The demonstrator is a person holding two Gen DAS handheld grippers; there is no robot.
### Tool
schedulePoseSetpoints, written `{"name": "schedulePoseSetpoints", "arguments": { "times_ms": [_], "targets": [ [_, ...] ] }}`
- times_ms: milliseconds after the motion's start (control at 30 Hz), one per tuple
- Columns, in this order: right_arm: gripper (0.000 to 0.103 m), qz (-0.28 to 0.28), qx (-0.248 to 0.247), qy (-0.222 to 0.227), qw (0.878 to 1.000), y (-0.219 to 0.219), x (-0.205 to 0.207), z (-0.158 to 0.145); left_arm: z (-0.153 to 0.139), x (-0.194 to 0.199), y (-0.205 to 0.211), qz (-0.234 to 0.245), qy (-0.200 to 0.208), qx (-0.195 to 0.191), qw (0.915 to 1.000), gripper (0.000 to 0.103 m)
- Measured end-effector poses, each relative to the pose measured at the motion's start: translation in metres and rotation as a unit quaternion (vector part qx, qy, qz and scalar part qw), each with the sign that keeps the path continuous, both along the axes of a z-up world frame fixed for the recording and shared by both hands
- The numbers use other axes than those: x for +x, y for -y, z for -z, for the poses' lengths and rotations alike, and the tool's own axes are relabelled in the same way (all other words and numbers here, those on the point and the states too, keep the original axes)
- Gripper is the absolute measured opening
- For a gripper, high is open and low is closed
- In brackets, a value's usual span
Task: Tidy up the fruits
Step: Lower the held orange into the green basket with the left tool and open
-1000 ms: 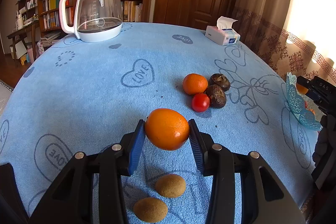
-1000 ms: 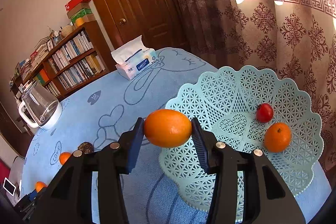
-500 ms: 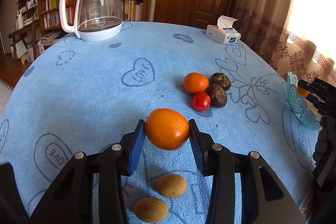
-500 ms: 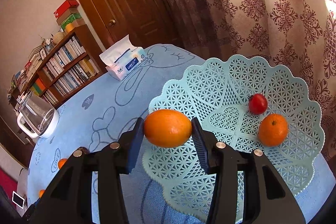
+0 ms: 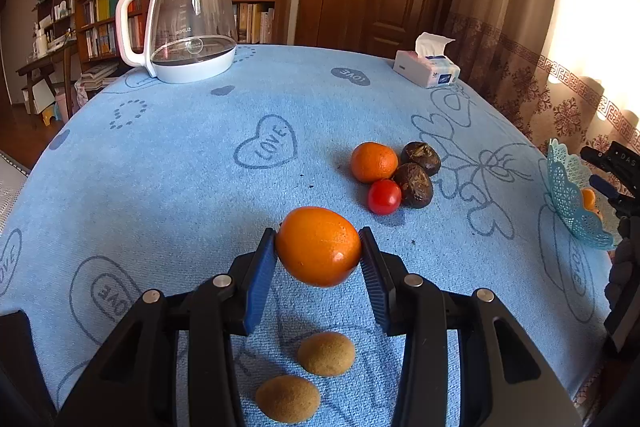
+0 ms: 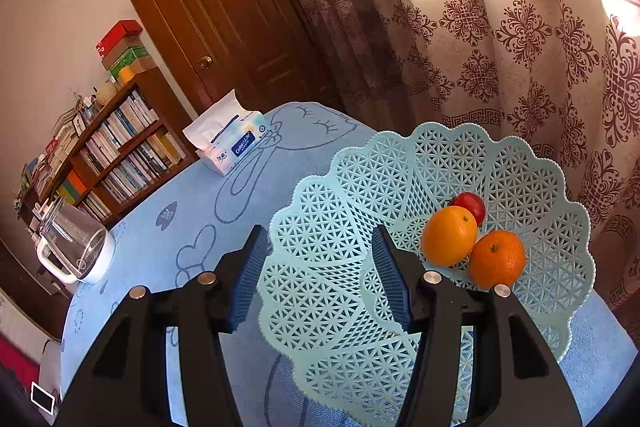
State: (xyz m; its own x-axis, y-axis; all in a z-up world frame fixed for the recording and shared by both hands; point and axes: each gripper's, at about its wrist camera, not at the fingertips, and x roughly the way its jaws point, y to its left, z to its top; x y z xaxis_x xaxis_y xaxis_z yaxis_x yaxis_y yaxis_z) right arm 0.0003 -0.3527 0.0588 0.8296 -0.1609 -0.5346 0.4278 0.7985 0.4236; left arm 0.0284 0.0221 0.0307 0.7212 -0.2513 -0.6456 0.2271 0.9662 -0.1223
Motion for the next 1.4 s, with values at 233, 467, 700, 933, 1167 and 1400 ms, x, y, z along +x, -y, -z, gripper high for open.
{"name": "schedulePoseSetpoints", "arguments": {
  "times_ms": [233, 467, 700, 933, 1167, 1400],
  "targets": [
    [0.056, 0.019, -0.003, 0.028, 0.999, 0.024, -0.017, -0.018, -0.013, -0.007, 0.017, 0.015, 0.008, 0.006, 0.9998, 0.042],
    [0.063, 0.049, 0.005, 0.053, 0.997, 0.060, -0.037, -0.037, -0.031, -0.011, 0.063, 0.062, 0.020, 0.012, 0.9978, 0.042],
    [0.063, 0.065, 0.004, 0.068, 0.996, 0.075, -0.048, -0.049, -0.055, -0.013, 0.127, 0.125, 0.044, 0.024, 0.9908, 0.042],
    [0.067, 0.074, 0.017, 0.068, 0.995, 0.086, -0.051, -0.049, -0.066, -0.014, 0.197, 0.197, 0.057, 0.027, 0.9783, 0.042],
    [0.067, 0.082, 0.022, 0.066, 0.994, 0.092, -0.051, -0.047, -0.063, -0.007, 0.254, 0.253, 0.035, 0.014, 0.9668, 0.042],
    [0.067, 0.089, 0.028, 0.065, 0.994, 0.098, -0.052, -0.044, -0.051, -0.005, 0.287, 0.279, 0.019, 0.022, 0.9598, 0.042]
  ]
}}
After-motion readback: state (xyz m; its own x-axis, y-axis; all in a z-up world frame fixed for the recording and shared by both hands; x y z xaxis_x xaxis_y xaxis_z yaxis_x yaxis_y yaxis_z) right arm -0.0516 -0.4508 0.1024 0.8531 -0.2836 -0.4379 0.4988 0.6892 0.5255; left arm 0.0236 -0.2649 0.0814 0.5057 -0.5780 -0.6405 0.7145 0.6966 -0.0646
